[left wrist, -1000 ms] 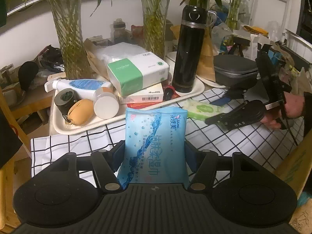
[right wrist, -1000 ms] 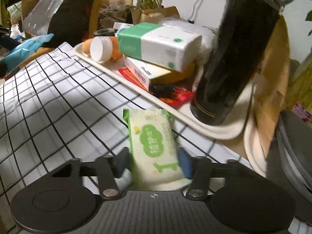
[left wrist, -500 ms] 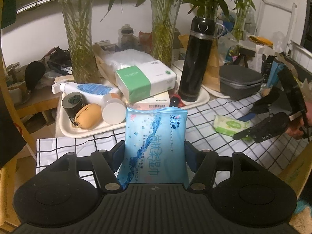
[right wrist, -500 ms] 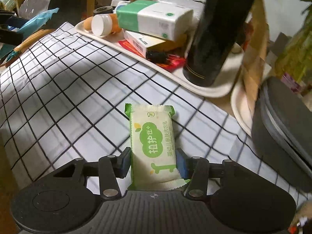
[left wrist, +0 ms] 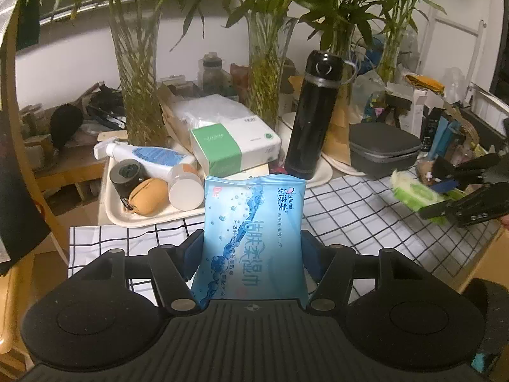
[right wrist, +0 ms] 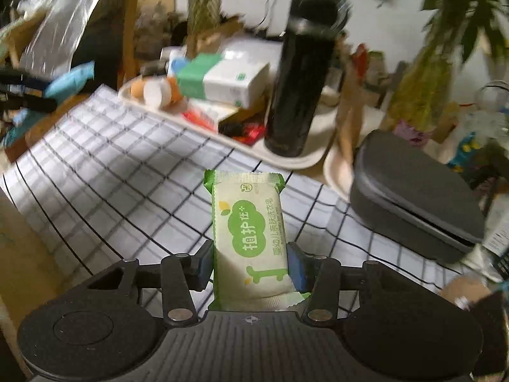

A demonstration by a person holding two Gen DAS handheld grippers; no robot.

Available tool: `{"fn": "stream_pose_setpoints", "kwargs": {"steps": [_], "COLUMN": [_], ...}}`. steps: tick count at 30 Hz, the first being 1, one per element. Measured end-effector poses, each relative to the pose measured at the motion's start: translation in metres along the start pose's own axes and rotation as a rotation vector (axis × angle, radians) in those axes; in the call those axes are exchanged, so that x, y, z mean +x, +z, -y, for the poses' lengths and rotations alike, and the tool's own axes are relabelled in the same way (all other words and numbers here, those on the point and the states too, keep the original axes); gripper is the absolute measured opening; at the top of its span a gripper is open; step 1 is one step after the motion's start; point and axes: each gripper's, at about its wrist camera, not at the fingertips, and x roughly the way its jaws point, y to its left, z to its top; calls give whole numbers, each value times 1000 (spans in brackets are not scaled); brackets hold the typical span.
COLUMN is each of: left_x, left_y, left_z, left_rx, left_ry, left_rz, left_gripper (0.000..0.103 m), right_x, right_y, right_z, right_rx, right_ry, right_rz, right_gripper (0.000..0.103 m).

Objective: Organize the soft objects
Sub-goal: 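Carry the blue and green packets over the box with both tools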

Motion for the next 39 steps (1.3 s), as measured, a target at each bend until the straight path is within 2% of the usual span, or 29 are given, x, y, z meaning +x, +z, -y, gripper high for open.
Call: {"fn": "stream_pose_setpoints", "kwargs": {"steps": [7,13,22,29,35,39], "left_x": [-36,-67,-108,-125,-122,-126], "left_y": [10,16,13,-1,-15,-22], "left_z": [24,43,63,79,78,75], "left_rx": [43,79,86,34,-105,-152], "left_ry": [34,62,60,-12,-141,-201], "left_rz": [23,42,42,-11,-72,-69], "left_gripper": [62,62,62,62,68,72], "right_x": [-65,-115,-159,-184,-205,-213], "right_y": [1,-1,-17,-39,-56,-63], "right_z": [-21,-34,-64,-84,-102,-111], "right_rx": [-23,18,51,90,92,82], "right_ry": [-74,-92,-129,-104,-75,-71], "right_rz": [81,137,166,188,204,208], "right_gripper": [50,50,50,51,51,51]}}
